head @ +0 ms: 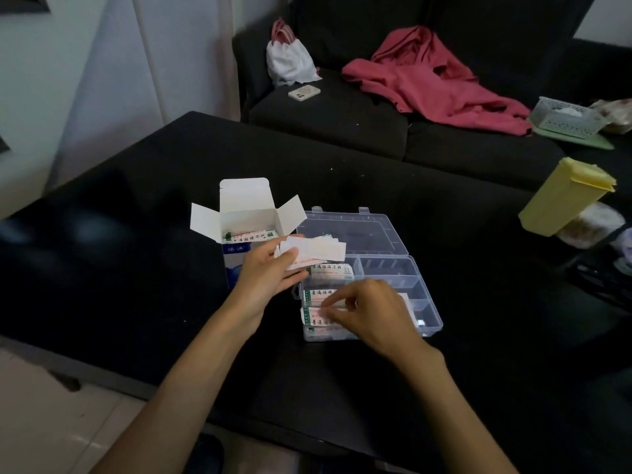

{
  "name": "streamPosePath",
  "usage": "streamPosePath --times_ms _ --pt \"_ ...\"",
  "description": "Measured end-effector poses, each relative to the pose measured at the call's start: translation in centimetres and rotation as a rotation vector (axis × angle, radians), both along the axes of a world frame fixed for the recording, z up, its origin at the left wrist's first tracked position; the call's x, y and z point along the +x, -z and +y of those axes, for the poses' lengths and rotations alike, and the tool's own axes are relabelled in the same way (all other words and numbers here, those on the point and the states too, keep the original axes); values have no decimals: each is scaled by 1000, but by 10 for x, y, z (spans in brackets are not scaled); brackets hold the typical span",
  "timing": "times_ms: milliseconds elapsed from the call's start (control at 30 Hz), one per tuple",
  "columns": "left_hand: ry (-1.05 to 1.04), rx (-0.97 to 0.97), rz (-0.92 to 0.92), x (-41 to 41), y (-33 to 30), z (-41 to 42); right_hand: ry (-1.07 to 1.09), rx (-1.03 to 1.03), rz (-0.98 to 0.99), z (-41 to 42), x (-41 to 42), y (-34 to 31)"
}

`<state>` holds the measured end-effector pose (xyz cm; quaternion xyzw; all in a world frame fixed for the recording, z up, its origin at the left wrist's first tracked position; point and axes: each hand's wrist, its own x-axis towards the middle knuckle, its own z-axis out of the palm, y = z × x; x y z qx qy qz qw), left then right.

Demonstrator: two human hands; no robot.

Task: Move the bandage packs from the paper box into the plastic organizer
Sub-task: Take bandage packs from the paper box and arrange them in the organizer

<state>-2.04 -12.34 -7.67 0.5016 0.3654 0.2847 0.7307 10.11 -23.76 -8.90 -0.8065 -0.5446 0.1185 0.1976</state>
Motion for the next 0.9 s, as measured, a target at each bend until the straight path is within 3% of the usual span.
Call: streamPosePath --times_ms 200,467,700,900 --pt "6 1 -2 -1 0 0 82 -134 14 5 -1 3" --pt "-5 -5 7 1 3 3 158 -161 -34 2 0 -3" --pt "-9 -4 15 1 4 3 410 -242 -27 -14 18 -15" --pt "-4 0 25 2 3 2 339 -318 -37 -2 -1 -10"
